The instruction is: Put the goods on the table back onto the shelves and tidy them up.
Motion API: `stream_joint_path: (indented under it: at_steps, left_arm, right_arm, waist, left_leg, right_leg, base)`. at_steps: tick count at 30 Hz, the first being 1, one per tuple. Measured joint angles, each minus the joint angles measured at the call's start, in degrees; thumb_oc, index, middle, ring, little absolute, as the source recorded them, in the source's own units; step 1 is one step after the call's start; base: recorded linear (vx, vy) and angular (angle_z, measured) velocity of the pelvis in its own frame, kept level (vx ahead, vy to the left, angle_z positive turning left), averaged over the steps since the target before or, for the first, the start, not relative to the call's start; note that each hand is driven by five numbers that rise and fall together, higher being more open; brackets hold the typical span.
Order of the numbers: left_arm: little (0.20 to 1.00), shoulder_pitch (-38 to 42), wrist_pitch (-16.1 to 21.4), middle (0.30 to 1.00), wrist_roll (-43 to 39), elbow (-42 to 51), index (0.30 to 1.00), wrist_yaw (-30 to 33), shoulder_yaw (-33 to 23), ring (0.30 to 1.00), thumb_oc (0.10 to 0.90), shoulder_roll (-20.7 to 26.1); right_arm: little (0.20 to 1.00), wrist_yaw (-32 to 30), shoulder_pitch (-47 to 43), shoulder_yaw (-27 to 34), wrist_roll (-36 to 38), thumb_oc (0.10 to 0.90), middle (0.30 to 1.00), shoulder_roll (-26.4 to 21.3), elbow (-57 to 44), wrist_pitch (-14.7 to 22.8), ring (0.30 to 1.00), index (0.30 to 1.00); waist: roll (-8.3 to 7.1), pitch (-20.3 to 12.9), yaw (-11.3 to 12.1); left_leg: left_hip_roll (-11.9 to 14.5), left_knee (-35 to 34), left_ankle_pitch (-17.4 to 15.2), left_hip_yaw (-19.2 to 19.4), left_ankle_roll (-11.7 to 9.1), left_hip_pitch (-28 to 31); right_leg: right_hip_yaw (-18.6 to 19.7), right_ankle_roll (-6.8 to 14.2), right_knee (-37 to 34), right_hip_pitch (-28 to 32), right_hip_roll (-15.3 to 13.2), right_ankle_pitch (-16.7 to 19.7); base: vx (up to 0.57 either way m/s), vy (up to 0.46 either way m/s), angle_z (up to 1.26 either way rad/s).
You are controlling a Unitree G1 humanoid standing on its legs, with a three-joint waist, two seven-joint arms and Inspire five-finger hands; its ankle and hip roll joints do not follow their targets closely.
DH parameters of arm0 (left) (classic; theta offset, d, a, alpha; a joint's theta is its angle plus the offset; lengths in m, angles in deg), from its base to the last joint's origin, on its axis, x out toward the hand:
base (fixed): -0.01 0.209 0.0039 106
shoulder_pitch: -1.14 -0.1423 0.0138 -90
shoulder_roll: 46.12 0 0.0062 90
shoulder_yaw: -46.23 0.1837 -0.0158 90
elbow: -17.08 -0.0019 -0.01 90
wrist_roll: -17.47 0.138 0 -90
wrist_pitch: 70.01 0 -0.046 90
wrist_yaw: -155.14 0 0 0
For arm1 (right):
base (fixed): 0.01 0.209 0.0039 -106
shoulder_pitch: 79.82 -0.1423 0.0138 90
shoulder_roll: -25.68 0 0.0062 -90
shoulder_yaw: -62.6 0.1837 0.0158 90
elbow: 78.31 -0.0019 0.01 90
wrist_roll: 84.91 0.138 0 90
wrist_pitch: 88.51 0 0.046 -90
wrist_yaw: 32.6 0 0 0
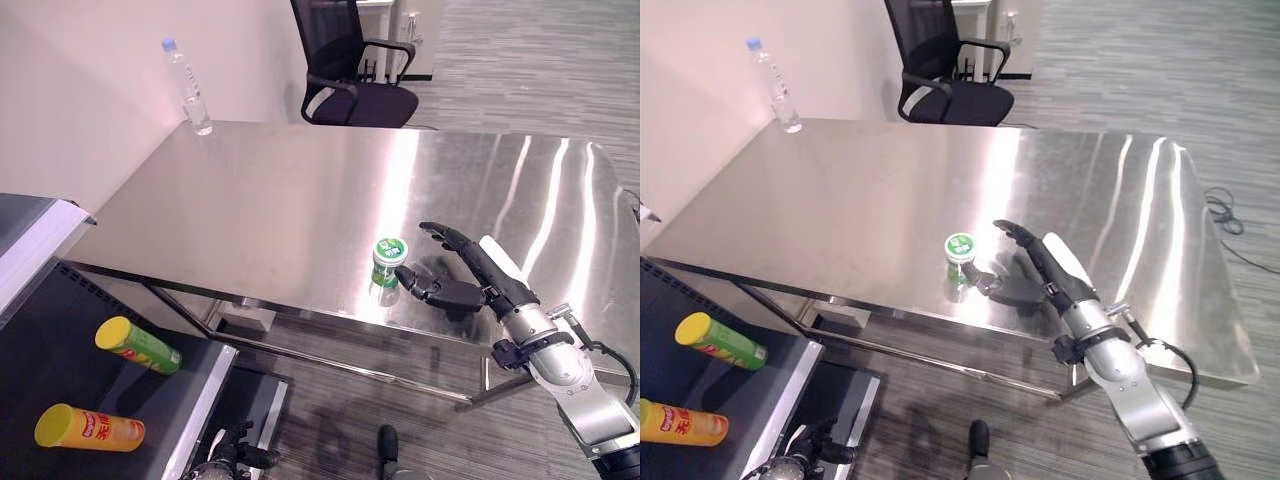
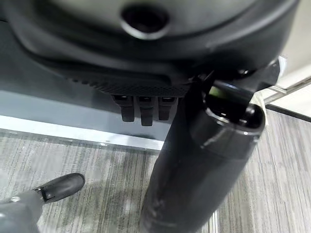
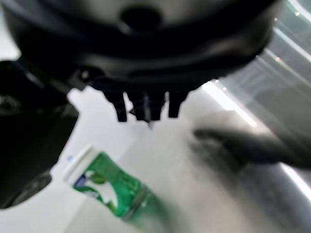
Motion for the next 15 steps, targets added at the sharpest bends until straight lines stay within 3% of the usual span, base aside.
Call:
stream_joint_path:
  at_steps: [15]
  left_arm:
    - [0.9,-1.5,0.0,0.9,-0.1,0.0,0.9,0.9,-0.1,0.9,0.8,0.0]
  right_arm:
    - [0.9,-1.8,0.0,0.8,-3.7,0.8,0.9,0.1,4.2,-0.1,0.9,0.9]
  waist:
    - [-1.44,1.7,1.4]
  left_leg:
    - [0.0,0.0,0.4,-2.9,0.2,-0.4]
  right_leg:
    - [-2.9,0.4,-0.3,1.4,-0.9,-0.5]
  base:
    - [0.01,0.004,0.1]
